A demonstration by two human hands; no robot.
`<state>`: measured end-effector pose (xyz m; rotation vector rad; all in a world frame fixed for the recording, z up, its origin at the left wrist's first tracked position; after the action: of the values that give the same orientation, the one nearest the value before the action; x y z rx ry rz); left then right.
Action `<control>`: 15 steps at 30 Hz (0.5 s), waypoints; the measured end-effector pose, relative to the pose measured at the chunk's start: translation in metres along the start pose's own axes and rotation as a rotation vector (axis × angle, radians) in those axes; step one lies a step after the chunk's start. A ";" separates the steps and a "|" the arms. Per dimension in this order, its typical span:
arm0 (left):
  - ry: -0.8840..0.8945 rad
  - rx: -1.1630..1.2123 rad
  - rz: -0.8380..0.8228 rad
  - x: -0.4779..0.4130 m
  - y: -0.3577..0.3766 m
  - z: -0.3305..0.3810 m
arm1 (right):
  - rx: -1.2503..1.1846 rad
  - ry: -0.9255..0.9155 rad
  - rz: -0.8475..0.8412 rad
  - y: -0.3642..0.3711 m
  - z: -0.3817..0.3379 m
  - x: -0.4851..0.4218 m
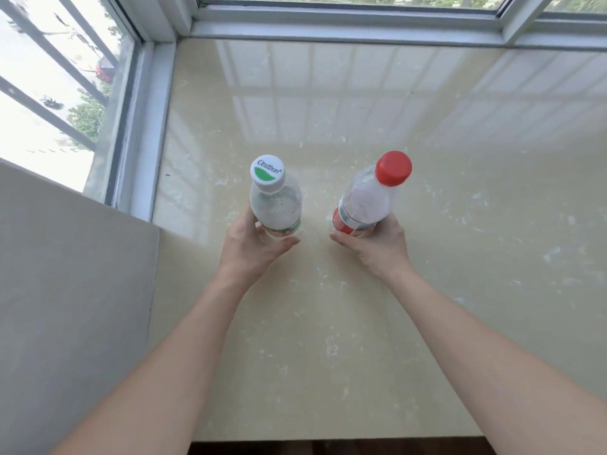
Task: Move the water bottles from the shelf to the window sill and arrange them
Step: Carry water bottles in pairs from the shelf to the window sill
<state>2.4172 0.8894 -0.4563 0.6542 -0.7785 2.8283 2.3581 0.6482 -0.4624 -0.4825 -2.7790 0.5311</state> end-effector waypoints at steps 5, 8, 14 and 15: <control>0.005 -0.157 -0.047 0.013 -0.006 -0.010 | 0.103 -0.007 -0.075 -0.010 0.000 0.013; -0.016 -0.485 0.038 0.042 -0.033 -0.005 | 0.294 0.015 -0.132 -0.036 -0.004 0.034; 0.156 -0.820 0.259 0.122 -0.092 0.069 | 0.697 -0.104 -0.242 -0.100 -0.074 0.072; 0.179 -0.855 0.278 0.133 -0.100 0.084 | 0.744 -0.142 -0.235 -0.111 -0.093 0.077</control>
<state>2.3530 0.9337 -0.2869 0.1552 -1.9604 2.3286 2.2886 0.6078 -0.3195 0.0517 -2.4473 1.4811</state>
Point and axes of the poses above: each hand's wrist, its own x-axis away from the middle knuckle, its own y-axis out of the palm, z = x × y, the point moved 9 cm from there along -x, towards the middle knuckle, and after that the axes turned 11 degrees about -y, right-handed, at the moved point
